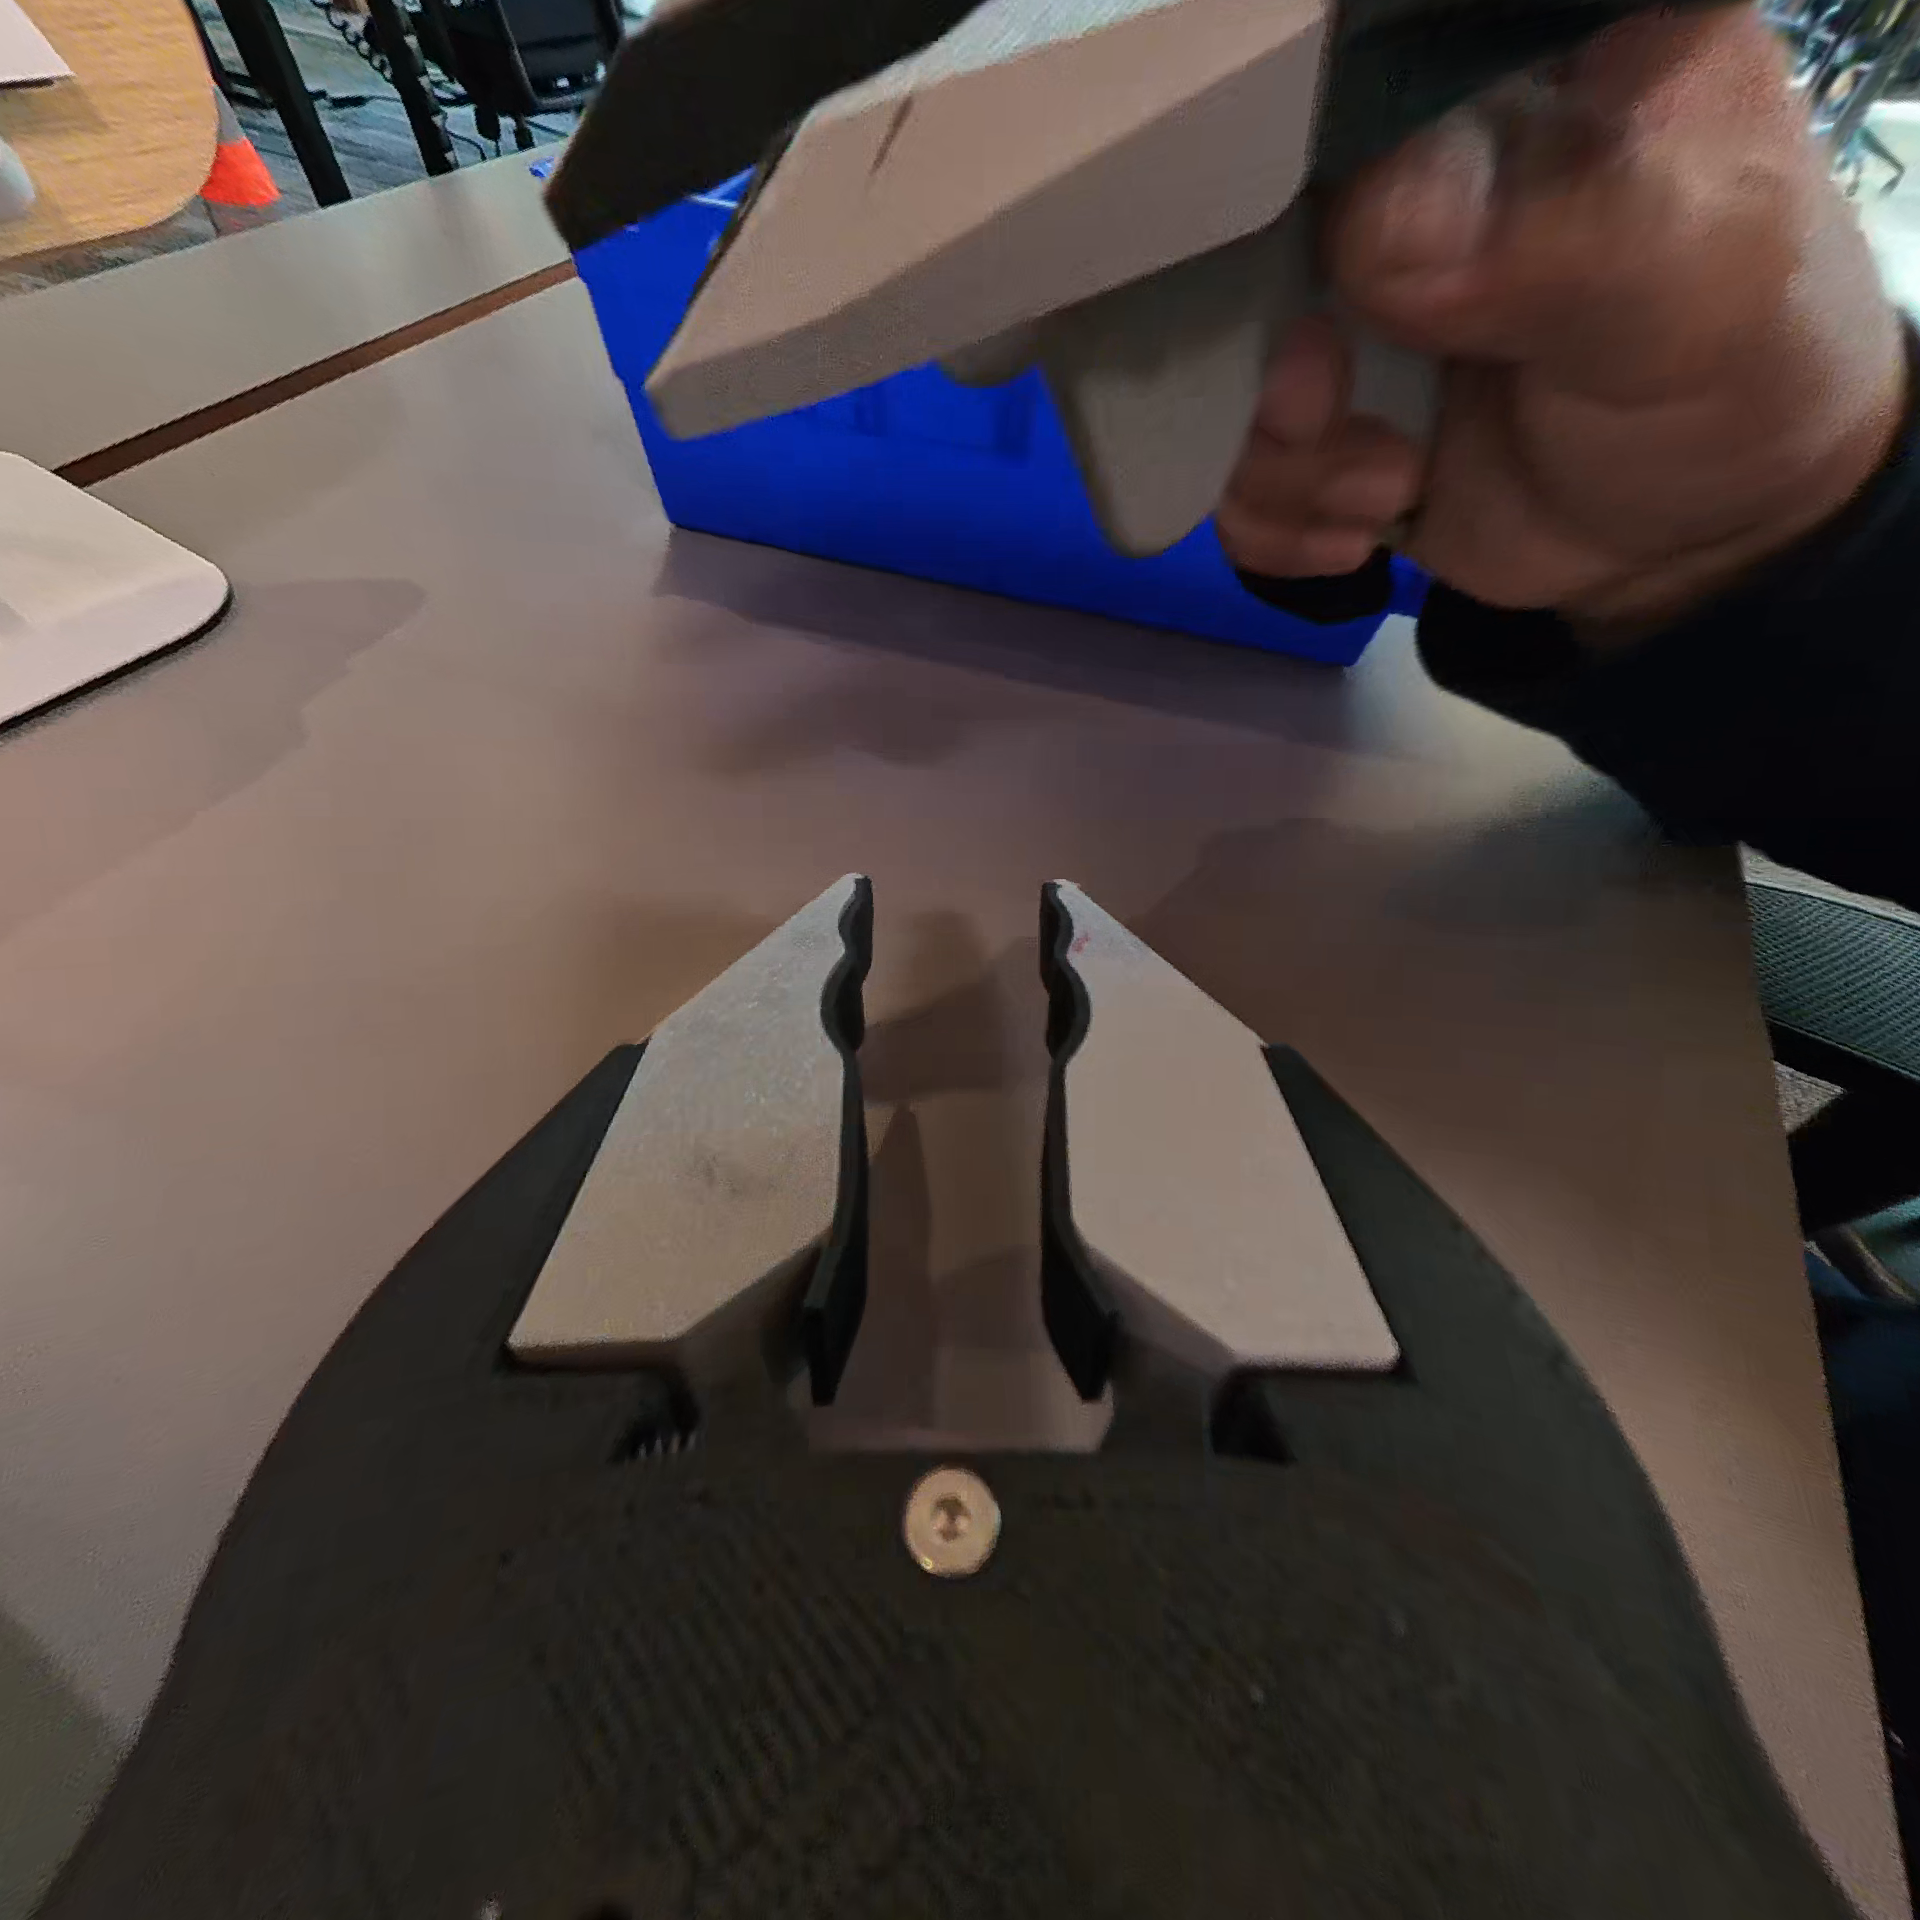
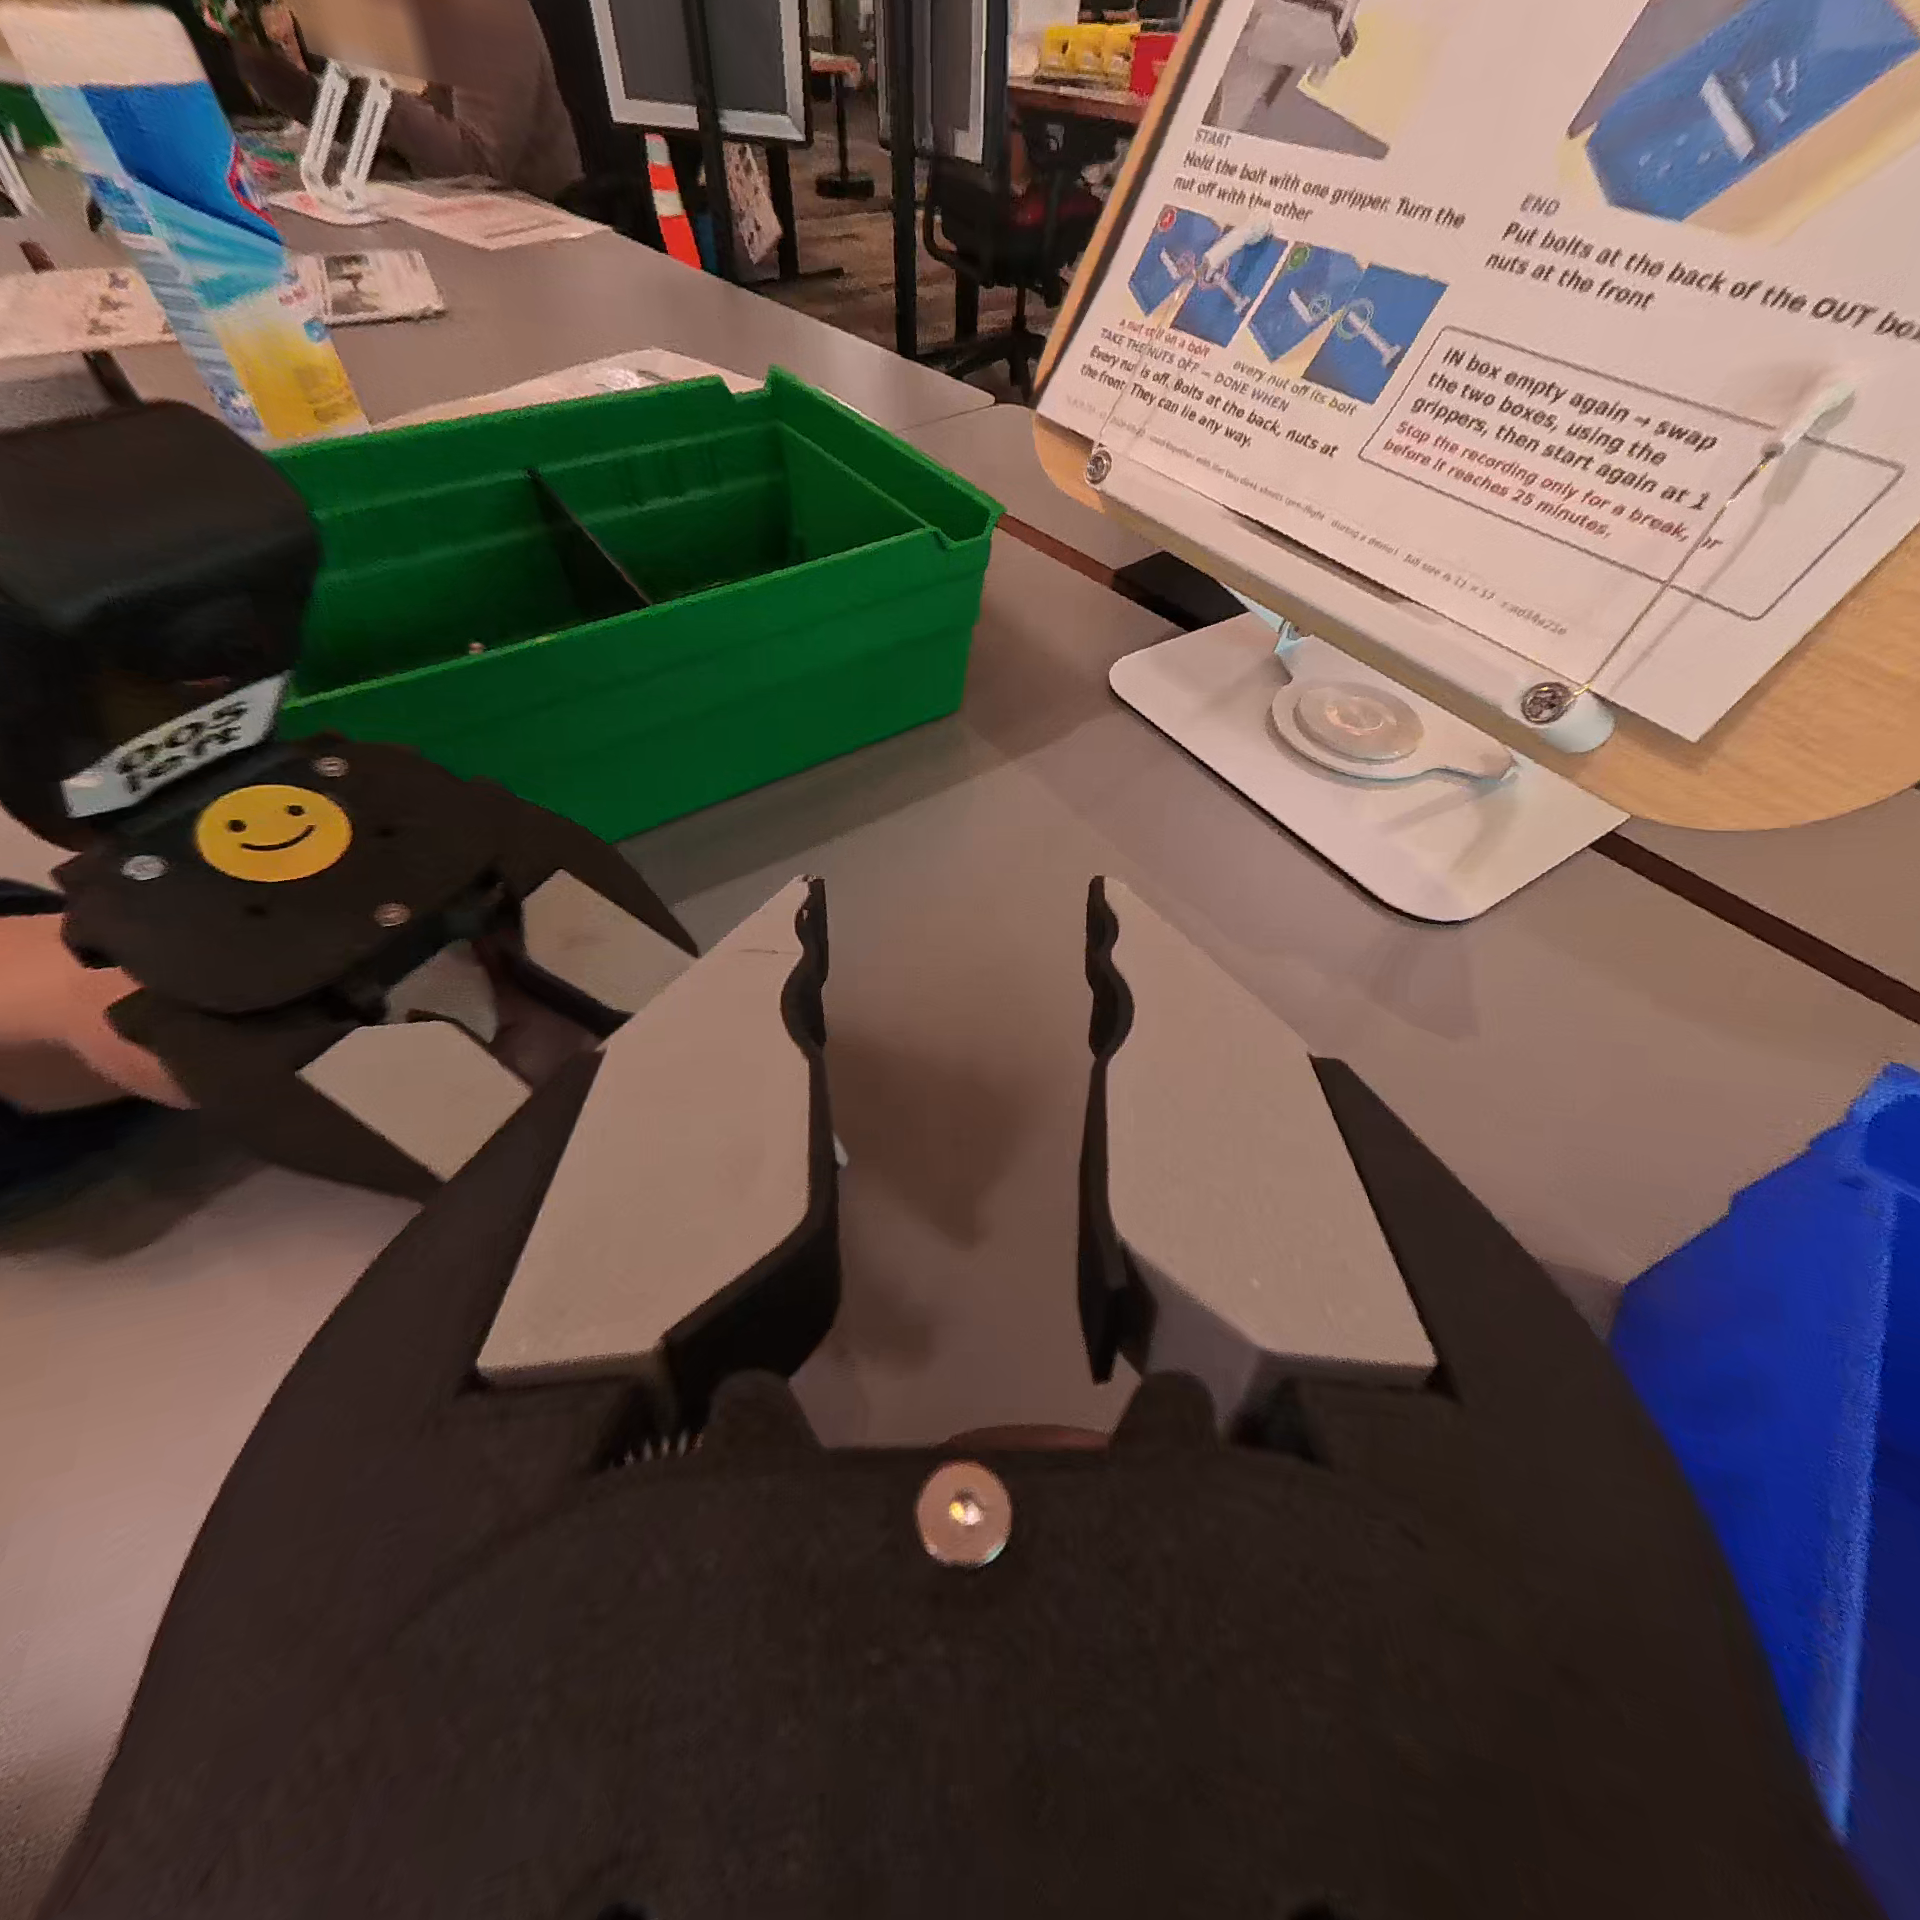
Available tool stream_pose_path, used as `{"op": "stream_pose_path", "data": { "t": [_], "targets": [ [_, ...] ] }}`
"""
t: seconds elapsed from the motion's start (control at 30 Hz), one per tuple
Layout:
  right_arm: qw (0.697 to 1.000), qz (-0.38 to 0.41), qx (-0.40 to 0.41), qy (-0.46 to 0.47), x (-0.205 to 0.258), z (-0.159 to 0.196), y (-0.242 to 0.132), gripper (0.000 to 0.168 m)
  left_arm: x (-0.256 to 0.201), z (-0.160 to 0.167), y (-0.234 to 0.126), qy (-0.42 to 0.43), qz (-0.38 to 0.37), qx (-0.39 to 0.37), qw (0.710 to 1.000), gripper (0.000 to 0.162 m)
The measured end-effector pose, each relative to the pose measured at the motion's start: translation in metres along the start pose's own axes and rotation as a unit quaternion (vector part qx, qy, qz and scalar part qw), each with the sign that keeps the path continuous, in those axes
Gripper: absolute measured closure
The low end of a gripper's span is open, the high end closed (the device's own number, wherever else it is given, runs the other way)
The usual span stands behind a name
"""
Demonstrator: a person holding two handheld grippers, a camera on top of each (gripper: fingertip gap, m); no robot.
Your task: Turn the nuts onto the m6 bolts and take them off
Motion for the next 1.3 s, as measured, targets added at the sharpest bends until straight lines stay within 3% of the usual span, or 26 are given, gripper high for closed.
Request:
{"op": "stream_pose_path", "data": {
  "t": [0.03,0.33,0.5,0.63,0.77,0.87,0.93,1.0,1.1,1.2,1.3],
  "targets": [
    [1.000,0.001,-0.004,0.005,-0.004,0.003,0.005,0.121,0.000,0.000,0.000,-0.003,-0.002,-0.001,1.000,0.131],
    [0.997,-0.016,-0.031,0.072,-0.020,0.032,0.013,0.120,-0.006,-0.014,-0.024,-0.037,0.021,-0.047,0.998,0.122],
    [0.996,-0.051,-0.044,0.066,-0.010,0.029,0.007,0.120,-0.011,-0.023,-0.101,-0.067,0.072,-0.118,0.988,0.117],
    [0.997,-0.062,-0.035,0.033,0.004,0.029,0.006,0.120,0.029,-0.023,-0.192,-0.057,-0.064,-0.113,0.990,0.121],
    [0.995,-0.088,-0.033,0.022,0.017,0.028,0.006,0.120,0.112,-0.018,-0.239,-0.094,-0.199,-0.010,0.975,0.121],
    [0.995,-0.097,-0.032,0.015,0.023,0.027,0.007,0.120,0.189,-0.005,-0.231,-0.149,-0.247,0.122,0.950,0.117],
    [0.995,-0.095,-0.027,0.009,0.024,0.028,0.009,0.120,0.230,0.006,-0.215,-0.204,-0.220,0.194,0.934,0.120],
    [0.995,-0.099,-0.023,0.009,0.026,0.029,0.010,0.120,0.259,0.014,-0.198,-0.256,-0.184,0.244,0.917,0.134],
    [0.994,-0.105,-0.019,0.012,0.027,0.030,0.012,0.120,0.282,0.022,-0.172,-0.309,-0.148,0.297,0.891,0.149],
    [0.994,-0.107,-0.022,0.011,0.028,0.030,0.010,0.120,0.298,0.036,-0.161,-0.318,-0.184,0.365,0.855,0.137],
    [0.993,-0.110,-0.033,0.003,0.032,0.026,0.004,0.120,0.301,0.043,-0.154,-0.323,-0.202,0.388,0.839,0.139]
  ]
}}
Point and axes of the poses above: each gripper's, where its closed fingertips meet, y out along the fingers, z out of its underside, x = y × z across the jaws, the point moved 9 cm from there along -y, back along the fingers, and after that the axes turned 11 degrees about x, right-handed, at the moved point
